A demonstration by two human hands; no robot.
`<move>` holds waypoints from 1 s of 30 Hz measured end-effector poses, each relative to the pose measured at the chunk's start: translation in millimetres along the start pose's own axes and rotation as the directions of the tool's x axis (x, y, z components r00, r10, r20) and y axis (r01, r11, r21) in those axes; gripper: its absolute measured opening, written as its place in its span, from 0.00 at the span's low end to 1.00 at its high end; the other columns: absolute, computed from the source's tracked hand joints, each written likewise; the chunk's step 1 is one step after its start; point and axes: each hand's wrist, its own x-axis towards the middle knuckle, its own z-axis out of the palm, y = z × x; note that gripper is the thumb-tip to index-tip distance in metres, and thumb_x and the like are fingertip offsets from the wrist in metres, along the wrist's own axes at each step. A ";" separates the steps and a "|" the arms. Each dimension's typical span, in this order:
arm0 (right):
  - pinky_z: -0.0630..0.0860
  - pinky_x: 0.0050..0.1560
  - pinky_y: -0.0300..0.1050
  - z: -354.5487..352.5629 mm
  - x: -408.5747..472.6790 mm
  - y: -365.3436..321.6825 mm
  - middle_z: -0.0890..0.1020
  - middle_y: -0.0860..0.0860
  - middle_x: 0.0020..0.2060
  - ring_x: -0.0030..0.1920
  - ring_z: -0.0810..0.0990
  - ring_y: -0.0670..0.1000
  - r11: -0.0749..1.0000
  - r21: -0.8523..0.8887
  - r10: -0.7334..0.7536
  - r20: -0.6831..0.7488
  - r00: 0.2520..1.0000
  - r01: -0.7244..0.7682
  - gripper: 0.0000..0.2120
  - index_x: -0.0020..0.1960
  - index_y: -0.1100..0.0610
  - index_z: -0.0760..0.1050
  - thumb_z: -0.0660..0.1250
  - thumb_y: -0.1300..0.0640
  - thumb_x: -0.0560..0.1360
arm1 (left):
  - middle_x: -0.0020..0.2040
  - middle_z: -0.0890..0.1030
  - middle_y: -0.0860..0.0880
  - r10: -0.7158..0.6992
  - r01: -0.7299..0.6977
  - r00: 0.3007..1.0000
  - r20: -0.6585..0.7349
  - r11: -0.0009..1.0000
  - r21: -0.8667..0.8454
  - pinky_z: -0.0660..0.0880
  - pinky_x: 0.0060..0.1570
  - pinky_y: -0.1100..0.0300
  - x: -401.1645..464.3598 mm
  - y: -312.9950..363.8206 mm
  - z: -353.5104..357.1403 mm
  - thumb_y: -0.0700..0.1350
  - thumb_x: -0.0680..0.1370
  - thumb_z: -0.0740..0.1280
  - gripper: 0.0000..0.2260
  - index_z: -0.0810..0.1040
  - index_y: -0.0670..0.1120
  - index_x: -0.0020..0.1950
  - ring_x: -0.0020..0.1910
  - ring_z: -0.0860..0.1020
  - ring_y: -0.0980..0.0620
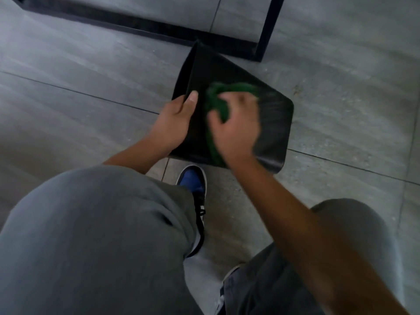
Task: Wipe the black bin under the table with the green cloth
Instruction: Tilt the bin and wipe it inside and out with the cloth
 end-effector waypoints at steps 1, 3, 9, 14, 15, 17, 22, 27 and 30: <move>0.68 0.47 0.41 7.3 -5.6 -12.8 0.78 0.51 0.57 0.56 0.76 0.53 0.989 0.020 -0.146 0.032 0.989 0.146 0.17 0.60 0.49 0.79 0.67 0.46 0.72 | 0.51 0.84 0.38 0.008 -0.008 1.000 -0.007 1.000 -0.008 0.79 0.56 0.44 0.8 -0.4 1.0 0.56 0.86 0.56 0.23 0.80 0.38 0.56 0.52 0.84 0.45; 0.71 0.51 0.42 3.2 18.7 8.5 0.78 0.52 0.61 0.59 0.76 0.54 0.988 -0.034 -0.147 0.055 0.988 0.149 0.18 0.63 0.49 0.79 0.67 0.48 0.74 | 0.50 0.85 0.42 -0.007 0.007 1.000 -0.014 1.000 0.004 0.81 0.52 0.50 1.1 -8.8 -1.5 0.56 0.86 0.57 0.21 0.81 0.42 0.55 0.49 0.84 0.52; 0.75 0.51 0.47 -7.6 32.2 19.4 0.76 0.58 0.64 0.60 0.77 0.59 0.964 -0.158 0.204 -0.074 0.976 -0.214 0.19 0.69 0.47 0.76 0.64 0.52 0.78 | 0.48 0.85 0.44 -0.011 0.011 1.000 0.029 1.000 0.014 0.81 0.53 0.47 4.2 -7.9 2.3 0.61 0.85 0.55 0.23 0.81 0.44 0.54 0.48 0.84 0.50; 0.75 0.48 0.49 16.6 40.1 10.5 0.78 0.57 0.62 0.58 0.78 0.60 0.976 -0.203 -0.074 0.041 0.996 0.081 0.19 0.67 0.47 0.77 0.61 0.48 0.77 | 0.49 0.85 0.38 -0.035 0.034 0.998 -0.059 0.999 -0.012 0.81 0.54 0.46 -6.2 -16.1 -9.0 0.55 0.87 0.56 0.23 0.81 0.37 0.54 0.49 0.84 0.45; 0.75 0.54 0.51 2.0 52.1 47.8 0.77 0.58 0.65 0.62 0.77 0.61 0.963 -0.236 0.138 0.026 0.990 -0.128 0.20 0.70 0.47 0.75 0.61 0.49 0.79 | 0.51 0.85 0.41 -0.038 0.038 0.998 -0.049 0.999 0.001 0.82 0.54 0.49 -6.7 -18.0 -9.1 0.54 0.87 0.56 0.21 0.81 0.39 0.56 0.49 0.84 0.48; 0.75 0.61 0.53 -26.6 64.7 98.0 0.73 0.59 0.69 0.67 0.74 0.62 0.844 -0.196 0.492 -0.089 0.866 -0.499 0.21 0.74 0.50 0.72 0.61 0.51 0.81 | 0.51 0.84 0.47 -0.023 0.024 0.999 -0.023 0.999 0.027 0.81 0.53 0.56 -3.1 -18.8 -7.9 0.55 0.87 0.57 0.18 0.80 0.44 0.59 0.50 0.84 0.54; 0.73 0.45 0.44 16.9 17.6 -11.2 0.78 0.57 0.59 0.54 0.79 0.58 0.987 -0.124 -0.108 -0.011 0.994 0.106 0.17 0.61 0.48 0.79 0.61 0.47 0.75 | 0.45 0.84 0.51 0.054 -0.054 0.999 -0.003 0.998 -0.013 0.80 0.45 0.62 1.1 -12.2 -2.2 0.56 0.87 0.57 0.19 0.80 0.44 0.52 0.43 0.83 0.59; 0.77 0.58 0.54 -22.2 60.8 85.0 0.73 0.59 0.69 0.66 0.74 0.60 0.868 -0.188 0.456 -0.063 0.887 -0.460 0.20 0.73 0.50 0.72 0.61 0.51 0.81 | 0.51 0.84 0.52 -0.022 0.022 0.999 0.024 0.999 -0.024 0.80 0.48 0.65 3.5 -23.5 -6.7 0.60 0.86 0.56 0.15 0.79 0.54 0.53 0.48 0.84 0.60; 0.75 0.55 0.51 -18.5 38.2 45.2 0.74 0.59 0.66 0.63 0.76 0.60 0.912 -0.172 0.366 -0.067 0.928 -0.372 0.19 0.69 0.51 0.75 0.64 0.52 0.79 | 0.49 0.85 0.52 0.015 -0.015 1.000 0.027 1.000 -0.010 0.81 0.44 0.65 11.0 -14.2 -1.2 0.61 0.85 0.56 0.18 0.80 0.52 0.54 0.45 0.84 0.61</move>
